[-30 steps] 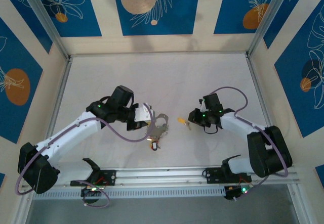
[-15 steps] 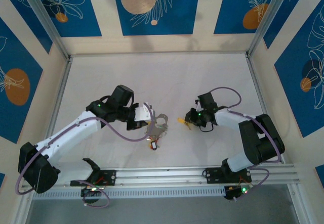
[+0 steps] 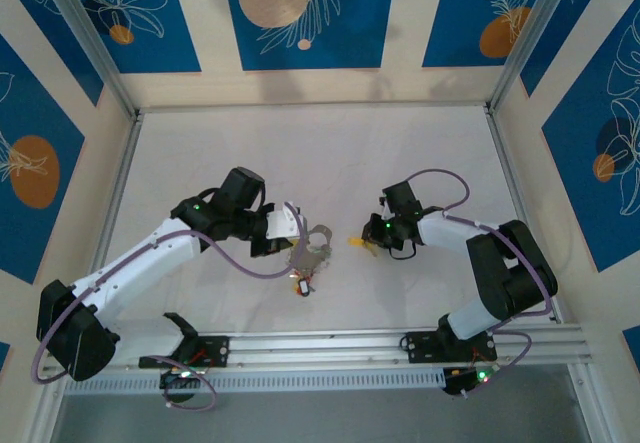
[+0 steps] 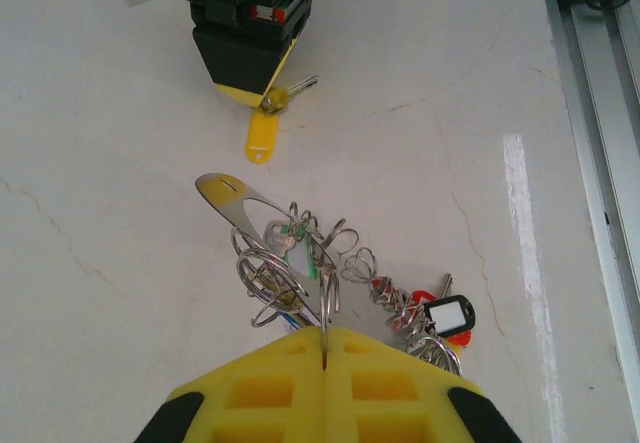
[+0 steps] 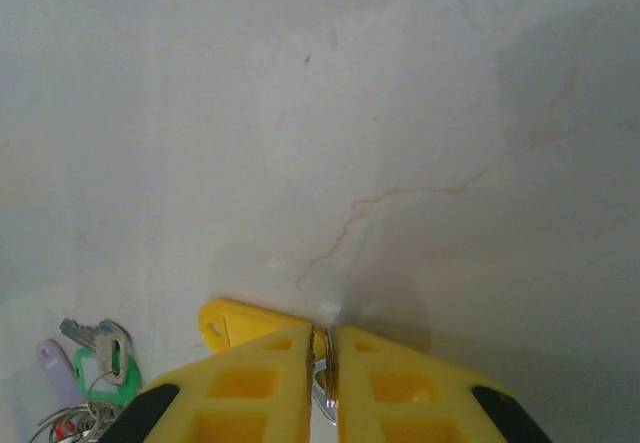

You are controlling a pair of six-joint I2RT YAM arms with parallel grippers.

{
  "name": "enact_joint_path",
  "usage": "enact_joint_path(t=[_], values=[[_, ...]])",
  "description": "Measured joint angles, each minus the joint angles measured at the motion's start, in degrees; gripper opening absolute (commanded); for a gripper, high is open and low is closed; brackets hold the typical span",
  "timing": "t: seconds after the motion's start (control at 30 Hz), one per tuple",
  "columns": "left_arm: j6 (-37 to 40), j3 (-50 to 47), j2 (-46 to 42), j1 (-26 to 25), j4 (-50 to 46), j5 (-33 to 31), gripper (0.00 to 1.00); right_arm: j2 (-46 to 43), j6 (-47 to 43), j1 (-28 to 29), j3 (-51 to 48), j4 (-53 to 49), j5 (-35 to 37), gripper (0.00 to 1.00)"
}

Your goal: Put the keys on the keyring

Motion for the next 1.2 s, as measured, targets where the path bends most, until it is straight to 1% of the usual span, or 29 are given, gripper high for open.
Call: enact_joint_path(t=[0.1,0.13,0.2,0.23,0.4,0.5,0.6,0.7,0.83,0.9,0.97,1.07,1.2], values=[[0.0,0.0,0.0,0.0,-0.1,0.0,0.00,0.0,-0.2,0.5,0.3,-0.7,1.0,0.14],[0.0,0.0,0.0,0.0,-0.2,0.0,0.00,0.0,-0.2,0.7,0.4,-1.0,1.2,0.11],[0.0,0.0,0.1,0.0,-0.3,0.0,0.00,0.0,-0.4,1.1,0.4,-1.1,1.7,0.02],[0.0,0.0,0.1,0.0,-0.3,0.0,0.00,0.0,-0.4,1.3,0.5,-1.1,1.9,0.01],[0.0,0.2,0.1,0.0,-0.8,0.0,0.00,-1.7,-1.2,2.3,0.3,-0.6,2.5,0.00],[-0.1,1.0,0.1,0.0,-1.7,-0.5,0.00,-7.5,-3.5,3.6,-1.5,1.1,2.5,0.00],[-0.9,4.1,0.9,0.0,-4.9,-1.7,0.00,-14.4,-7.3,6.0,-3.4,4.0,2.5,0.00],[-2.4,9.5,3.2,0.0,-8.5,-2.8,0.00,-21.1,-13.2,9.2,-6.8,10.1,2.5,0.00],[-4.6,12.4,4.2,-0.1,-10.5,-3.2,0.00,-26.7,-26.1,15.3,-13.5,21.4,0.0,0.00],[-5.4,12.4,4.2,-0.1,-11.5,-3.4,0.00,-28.1,-31.1,17.9,-16.0,25.9,-2.1,0.00],[-5.9,12.4,4.2,-0.2,-11.9,-3.6,0.00,-28.8,-34.5,19.2,-17.0,29.0,-3.9,0.00],[-6.0,12.3,4.2,-0.7,-11.8,-4.0,0.00,-29.2,-37.4,20.0,-17.0,33.1,-5.5,0.00],[-6.0,11.9,4.2,-1.4,-11.8,-4.5,0.00,-28.5,-39.1,22.3,-16.3,36.4,-6.6,0.00]])
